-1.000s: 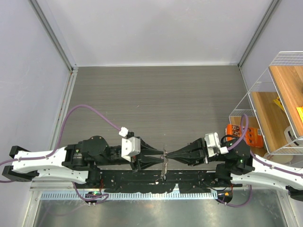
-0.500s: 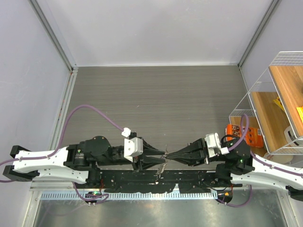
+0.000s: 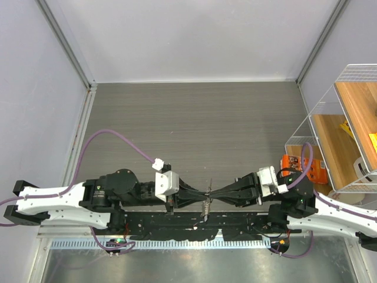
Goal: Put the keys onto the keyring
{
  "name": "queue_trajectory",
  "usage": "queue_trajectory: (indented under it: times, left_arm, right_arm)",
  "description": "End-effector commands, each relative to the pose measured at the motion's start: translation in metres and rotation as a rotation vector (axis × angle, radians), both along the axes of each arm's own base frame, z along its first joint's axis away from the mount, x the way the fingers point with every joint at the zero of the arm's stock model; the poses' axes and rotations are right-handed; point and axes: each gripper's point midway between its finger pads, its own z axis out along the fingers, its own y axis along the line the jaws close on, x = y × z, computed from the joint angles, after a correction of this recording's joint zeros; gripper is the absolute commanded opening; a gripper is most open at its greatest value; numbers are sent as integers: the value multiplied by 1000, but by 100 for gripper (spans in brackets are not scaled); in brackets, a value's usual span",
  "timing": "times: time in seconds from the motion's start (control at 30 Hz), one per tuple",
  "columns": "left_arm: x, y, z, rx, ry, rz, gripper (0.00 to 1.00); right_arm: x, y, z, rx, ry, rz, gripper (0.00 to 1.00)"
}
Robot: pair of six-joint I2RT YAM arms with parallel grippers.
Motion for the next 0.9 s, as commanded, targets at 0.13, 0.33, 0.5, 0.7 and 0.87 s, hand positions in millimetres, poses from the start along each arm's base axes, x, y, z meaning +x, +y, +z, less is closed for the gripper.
queue_trajectory:
  times: [0.13,0.33,0.5,0.7,0.87]
  left_arm:
    - [16,-2,12,5,3,93,0]
    - [24,0,7,67,-9,136,0]
    - [19,-2,-6,176,-25,104,0]
    - [11,-5,-16,282,-41,50,0]
    - [4,-5,-22,349,-42,3,0]
  right_arm:
    - [-12,-22,37,102,-46,20,7]
    - [-13,-25,38,24,-22,20,32]
    - [-7,-27,22,-159,-20,-22,46]
    - [2,-26,3,-426,22,-55,48]
    - [6,-20,-14,-547,39,-62,48]
